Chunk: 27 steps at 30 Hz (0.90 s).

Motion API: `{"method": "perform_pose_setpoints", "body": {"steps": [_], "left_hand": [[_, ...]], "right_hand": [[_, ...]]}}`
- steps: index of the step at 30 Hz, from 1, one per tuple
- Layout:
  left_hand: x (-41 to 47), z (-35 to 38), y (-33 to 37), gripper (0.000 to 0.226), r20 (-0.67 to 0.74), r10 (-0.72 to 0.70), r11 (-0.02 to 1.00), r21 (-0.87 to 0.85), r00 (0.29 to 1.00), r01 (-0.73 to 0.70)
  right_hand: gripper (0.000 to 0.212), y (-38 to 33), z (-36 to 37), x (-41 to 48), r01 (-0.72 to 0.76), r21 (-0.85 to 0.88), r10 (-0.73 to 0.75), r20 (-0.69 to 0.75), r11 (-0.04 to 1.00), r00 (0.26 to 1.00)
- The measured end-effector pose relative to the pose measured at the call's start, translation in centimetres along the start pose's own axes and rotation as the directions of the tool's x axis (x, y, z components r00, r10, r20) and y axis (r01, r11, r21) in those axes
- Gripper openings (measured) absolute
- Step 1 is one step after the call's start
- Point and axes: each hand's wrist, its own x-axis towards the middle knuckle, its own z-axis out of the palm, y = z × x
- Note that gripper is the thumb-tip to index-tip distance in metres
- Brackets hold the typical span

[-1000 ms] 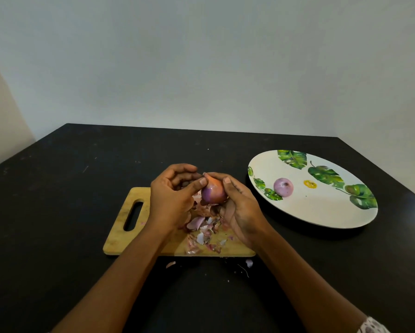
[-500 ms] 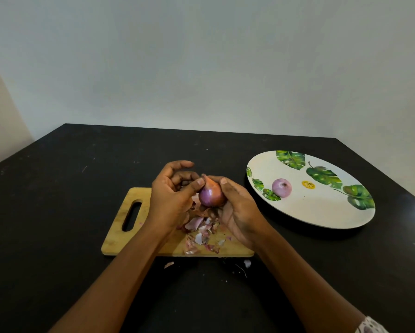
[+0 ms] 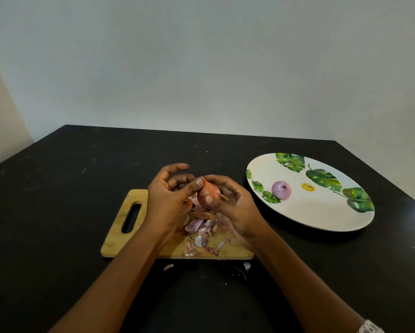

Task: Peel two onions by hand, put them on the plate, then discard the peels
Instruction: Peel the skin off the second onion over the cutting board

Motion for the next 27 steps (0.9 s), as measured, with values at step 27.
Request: {"method": "perform_pose_setpoints", "body": {"steps": [27], "left_hand": [[-0.3,0.8,-0.8,0.02,-0.038,0.112,0.978,0.182,0.993,-0.103]], "right_hand": [[0.047,1.5,0.7,-0.3,0.146,-0.795,-0.427,-0.153,0.589,0.891]]}}
